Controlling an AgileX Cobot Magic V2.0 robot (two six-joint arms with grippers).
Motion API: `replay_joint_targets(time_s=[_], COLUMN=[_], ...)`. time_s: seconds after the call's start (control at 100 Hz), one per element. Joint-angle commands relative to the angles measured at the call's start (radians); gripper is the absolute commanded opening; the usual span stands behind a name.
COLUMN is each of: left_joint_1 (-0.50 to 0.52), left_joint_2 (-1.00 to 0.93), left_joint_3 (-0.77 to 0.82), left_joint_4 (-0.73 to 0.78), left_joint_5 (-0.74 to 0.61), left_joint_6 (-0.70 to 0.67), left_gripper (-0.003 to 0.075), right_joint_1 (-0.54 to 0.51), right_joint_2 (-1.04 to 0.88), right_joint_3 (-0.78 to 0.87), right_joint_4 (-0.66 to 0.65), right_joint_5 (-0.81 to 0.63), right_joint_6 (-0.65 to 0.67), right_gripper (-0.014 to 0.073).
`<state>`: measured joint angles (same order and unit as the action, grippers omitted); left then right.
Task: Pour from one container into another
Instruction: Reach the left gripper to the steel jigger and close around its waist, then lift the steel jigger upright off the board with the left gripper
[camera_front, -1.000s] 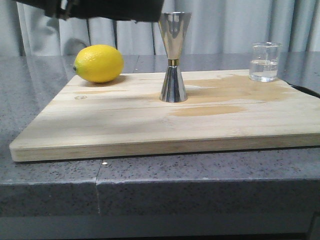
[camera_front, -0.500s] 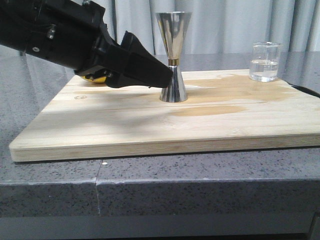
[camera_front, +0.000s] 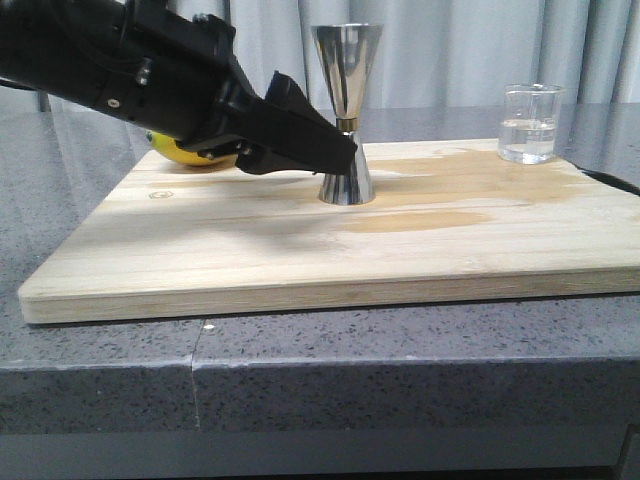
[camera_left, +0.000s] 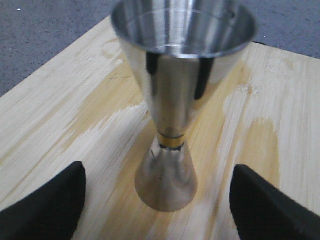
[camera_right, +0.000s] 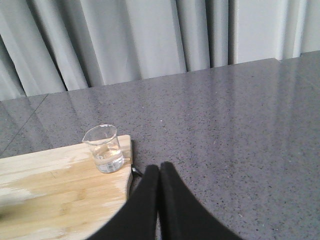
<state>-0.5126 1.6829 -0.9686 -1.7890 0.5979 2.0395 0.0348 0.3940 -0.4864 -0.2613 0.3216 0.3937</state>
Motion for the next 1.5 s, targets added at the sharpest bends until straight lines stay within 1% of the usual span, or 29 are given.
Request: replay_joint_targets(time_s=[0.0,0.14,0.3,0.56,0.94,1.18,1.49], left_joint_1=[-0.009,-0.009,-0.009,-0.009,-0.009,-0.009,-0.009], left_joint_2=[-0.027,-0.014,0.016,0.056,0.058,0.111,0.113], left_joint_3=[-0.039,-0.051,-0.077,-0.13,-0.139,-0.16,-0.196], left_joint_4=[-0.053,-0.053,-0.053,-0.053,-0.053,-0.053,-0.053], left_joint_5=[0.053,0.057,0.104,0.142,0.169,0.217,0.22], left_joint_6=[-0.006,-0.006,-0.019,-0.031,-0.031,-0.039,-0.039], left_gripper=[0.0547,0.0547,0.0547,0.0547,0.0547,0.0547,0.0547], right_joint_1=[-0.006,-0.006,-0.006,-0.006,-0.006,-0.006,-0.006], right_joint_2=[0.014,0.014,0.014,0.014,0.014,0.014,0.014], right_joint_3=[-0.039,-0.039,-0.039,-0.039,-0.039,-0.039,-0.039], right_joint_4=[-0.021,-0.021,-0.021,-0.021,-0.021,-0.021,-0.021], right_joint_5=[-0.079,-0.079,-0.079,-0.079,-0.097,-0.098,-0.098], right_joint_6=[-0.01,-0.01,-0.01,-0.01,-0.01,-0.01,-0.01], right_gripper=[-0.0049,-0.0049,-0.0049,-0.0049,-0.0049,-0.0049,-0.0049])
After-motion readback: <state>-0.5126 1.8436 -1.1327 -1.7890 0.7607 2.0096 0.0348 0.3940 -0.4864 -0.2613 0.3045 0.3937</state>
